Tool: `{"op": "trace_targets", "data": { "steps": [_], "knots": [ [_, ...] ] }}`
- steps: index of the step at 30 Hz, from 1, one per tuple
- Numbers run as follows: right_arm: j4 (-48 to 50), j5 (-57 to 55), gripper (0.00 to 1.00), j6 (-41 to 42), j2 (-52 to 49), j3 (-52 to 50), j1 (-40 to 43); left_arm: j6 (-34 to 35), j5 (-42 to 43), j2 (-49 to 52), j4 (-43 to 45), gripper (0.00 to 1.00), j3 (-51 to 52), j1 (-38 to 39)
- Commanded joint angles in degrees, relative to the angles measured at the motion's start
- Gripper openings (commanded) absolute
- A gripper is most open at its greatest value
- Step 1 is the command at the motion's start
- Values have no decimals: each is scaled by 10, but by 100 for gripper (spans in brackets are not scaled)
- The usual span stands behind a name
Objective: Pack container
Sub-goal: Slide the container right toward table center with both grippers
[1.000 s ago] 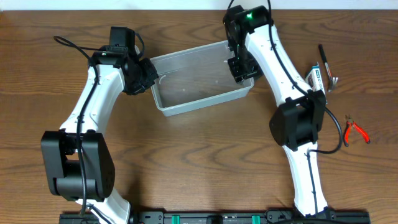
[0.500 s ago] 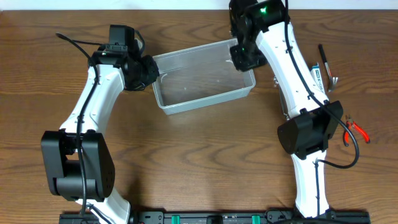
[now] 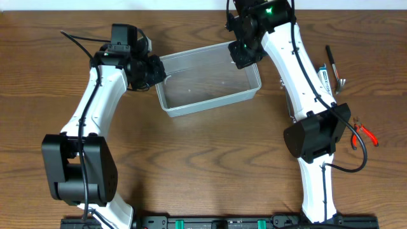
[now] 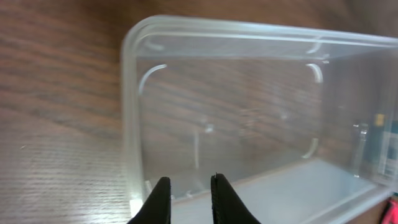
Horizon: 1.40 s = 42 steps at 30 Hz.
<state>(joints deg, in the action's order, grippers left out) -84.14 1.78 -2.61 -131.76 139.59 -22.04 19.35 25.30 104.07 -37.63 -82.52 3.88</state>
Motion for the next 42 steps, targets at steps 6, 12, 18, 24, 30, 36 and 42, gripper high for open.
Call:
{"op": "trace_targets", "data": {
  "steps": [6, 12, 18, 24, 30, 36, 42],
  "knots": [
    [9, 16, 1, -21, 8, -66, -5, 0, 60, -97, -16, 6, -35, 1],
    [25, 15, 1, -6, 8, -125, -5, -1, 49, -152, -67, 6, -35, 1],
    [3, 14, 2, 4, 8, -132, -5, -9, 19, -162, -107, 6, -35, 1],
    [-23, 15, 1, 17, 8, -133, -5, -21, 5, -161, -128, 6, -35, 1],
    [-20, 14, 1, 19, 8, -133, -5, -24, -6, -161, -130, 6, -34, 1],
    [4, -1, 2, 26, 8, -134, -4, -24, -6, -161, -131, 6, -34, 1],
    [17, -31, 2, 35, 8, -167, -1, -24, -7, -161, -133, 6, -34, 1]
  ]
}}
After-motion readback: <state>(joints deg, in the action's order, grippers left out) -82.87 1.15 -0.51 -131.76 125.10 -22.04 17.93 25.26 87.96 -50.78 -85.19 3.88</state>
